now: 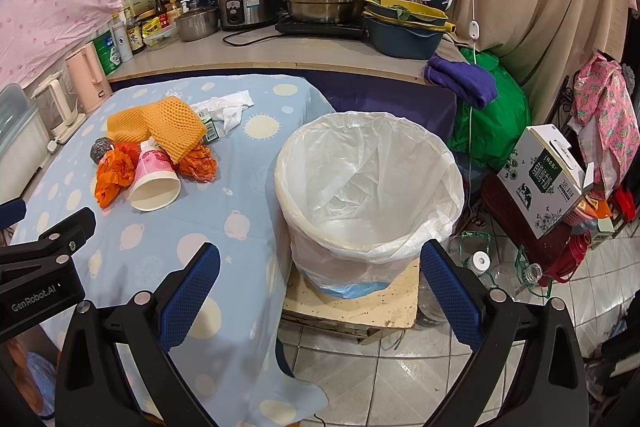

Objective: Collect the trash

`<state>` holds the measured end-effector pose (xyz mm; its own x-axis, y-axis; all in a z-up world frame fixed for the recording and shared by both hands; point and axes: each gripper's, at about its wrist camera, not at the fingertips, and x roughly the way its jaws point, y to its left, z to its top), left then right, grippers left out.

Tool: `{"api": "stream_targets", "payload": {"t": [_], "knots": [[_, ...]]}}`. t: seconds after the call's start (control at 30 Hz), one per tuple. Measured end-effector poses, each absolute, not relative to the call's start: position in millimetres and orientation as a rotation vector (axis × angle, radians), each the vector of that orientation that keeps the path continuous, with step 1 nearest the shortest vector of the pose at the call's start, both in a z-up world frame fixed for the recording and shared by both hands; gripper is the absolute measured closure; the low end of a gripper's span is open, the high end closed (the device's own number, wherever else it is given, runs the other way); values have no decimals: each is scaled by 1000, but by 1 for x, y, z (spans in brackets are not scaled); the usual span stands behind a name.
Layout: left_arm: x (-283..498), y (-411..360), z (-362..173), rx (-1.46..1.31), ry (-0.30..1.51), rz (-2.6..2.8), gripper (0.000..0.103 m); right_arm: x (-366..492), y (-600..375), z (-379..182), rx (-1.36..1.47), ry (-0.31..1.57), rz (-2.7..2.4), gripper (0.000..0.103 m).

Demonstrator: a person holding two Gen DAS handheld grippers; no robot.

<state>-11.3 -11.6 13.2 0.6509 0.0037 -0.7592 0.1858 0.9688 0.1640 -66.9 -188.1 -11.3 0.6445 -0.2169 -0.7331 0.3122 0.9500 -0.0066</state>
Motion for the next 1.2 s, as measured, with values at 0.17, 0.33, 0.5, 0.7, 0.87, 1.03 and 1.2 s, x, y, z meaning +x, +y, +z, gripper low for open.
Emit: {"api": "stream_targets", "payload": {"t": [0.17,0.33,0.5,0.7,0.87,1.03,1.2], "knots": [[-11,-12,13,236,858,-103,7,-67,-188,-11,124,816,-303,7],[-11,-12,13,236,858,-103,7,-67,-188,-11,125,817,-302,7],[-11,-12,13,236,857,-104,7,-67,-187,-11,124,816,-303,7],[-11,-12,13,236,858,-103,7,-67,-187,-11,124,817,-303,7],[-11,-12,13,237,858,-104,7,-67,-187,-11,127,817,-303,7],[-12,-14,13,237,858,-104,7,-67,-187,-12,125,817,-302,7],[-13,-16,14,239,861,-104,7,-67,-187,-12,125,817,-303,7]]}}
